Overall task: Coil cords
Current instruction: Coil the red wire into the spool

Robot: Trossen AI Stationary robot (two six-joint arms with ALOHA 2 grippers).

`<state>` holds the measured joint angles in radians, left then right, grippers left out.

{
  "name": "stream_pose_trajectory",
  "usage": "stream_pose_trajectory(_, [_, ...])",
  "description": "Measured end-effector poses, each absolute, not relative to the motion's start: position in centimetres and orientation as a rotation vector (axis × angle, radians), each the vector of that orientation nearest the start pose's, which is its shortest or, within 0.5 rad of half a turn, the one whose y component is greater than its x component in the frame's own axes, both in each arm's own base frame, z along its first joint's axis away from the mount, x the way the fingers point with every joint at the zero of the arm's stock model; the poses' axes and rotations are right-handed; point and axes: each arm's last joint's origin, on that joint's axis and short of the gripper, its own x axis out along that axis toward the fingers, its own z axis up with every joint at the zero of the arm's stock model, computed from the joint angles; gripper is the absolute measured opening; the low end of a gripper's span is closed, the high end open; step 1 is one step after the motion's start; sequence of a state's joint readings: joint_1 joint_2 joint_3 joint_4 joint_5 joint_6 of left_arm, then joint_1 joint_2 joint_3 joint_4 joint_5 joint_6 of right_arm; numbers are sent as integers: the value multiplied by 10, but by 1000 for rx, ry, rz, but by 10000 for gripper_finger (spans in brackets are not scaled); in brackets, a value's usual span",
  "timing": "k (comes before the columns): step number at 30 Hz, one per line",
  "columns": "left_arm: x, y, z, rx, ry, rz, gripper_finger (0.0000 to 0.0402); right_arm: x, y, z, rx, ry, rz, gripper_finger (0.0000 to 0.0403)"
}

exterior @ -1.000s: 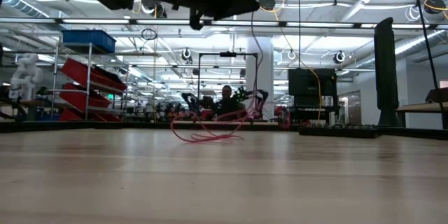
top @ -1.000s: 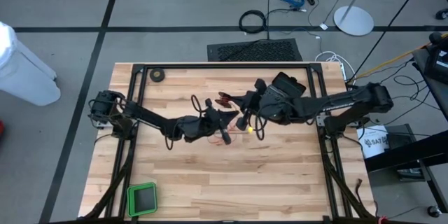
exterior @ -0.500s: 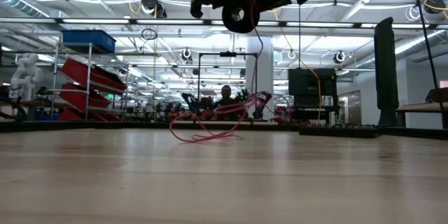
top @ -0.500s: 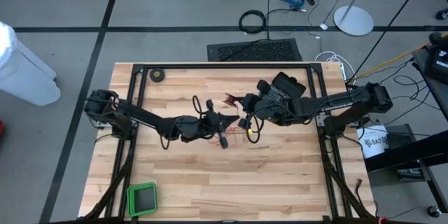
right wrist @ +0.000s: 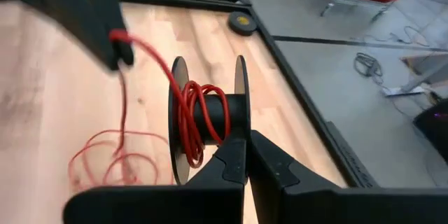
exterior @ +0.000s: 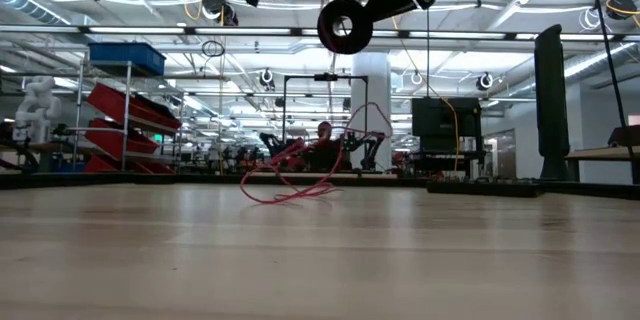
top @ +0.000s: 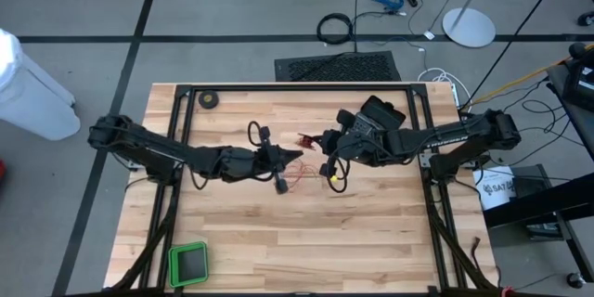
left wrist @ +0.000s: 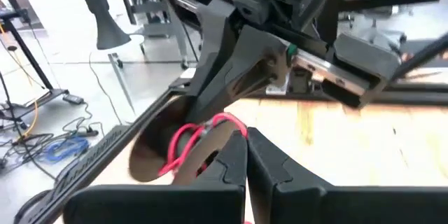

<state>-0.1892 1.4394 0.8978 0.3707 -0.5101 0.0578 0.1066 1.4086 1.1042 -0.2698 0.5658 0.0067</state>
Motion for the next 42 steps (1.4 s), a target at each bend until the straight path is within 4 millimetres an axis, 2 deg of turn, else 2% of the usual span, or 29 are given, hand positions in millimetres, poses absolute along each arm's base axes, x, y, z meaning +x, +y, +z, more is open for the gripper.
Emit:
stream_pose_trajectory(5, [298, -48, 281, 149, 257, 283, 0, 306, 20, 299, -175, 552, -322, 0])
stream_pose_trajectory(8, [290, -51, 283, 185, 304, 172, 1, 306, 23, 300, -167, 553, -222, 0])
stream_pose_trajectory(12, [285, -57, 282, 200, 344, 41, 13, 306, 26, 300, -156, 551, -124, 0])
stream_pose_trajectory(17, [282, -61, 275, 214, 410, -1, 28, 304, 27, 303, -152, 541, -50, 0])
stream_pose_trajectory(26, [282, -60, 274, 214, 422, 11, 36, 296, 27, 316, -87, 491, -41, 0])
stream_pose_trajectory(33, [278, -62, 270, 106, 467, 117, 36, 283, 24, 331, -32, 433, -93, 0])
stream_pose_trajectory(38, [271, -69, 255, -22, 491, 182, 36, 275, 22, 341, -36, 395, -123, 0])
stream_pose_trajectory(42, [271, -85, 239, -51, 434, 171, 37, 270, 21, 345, -45, 377, -136, 0])
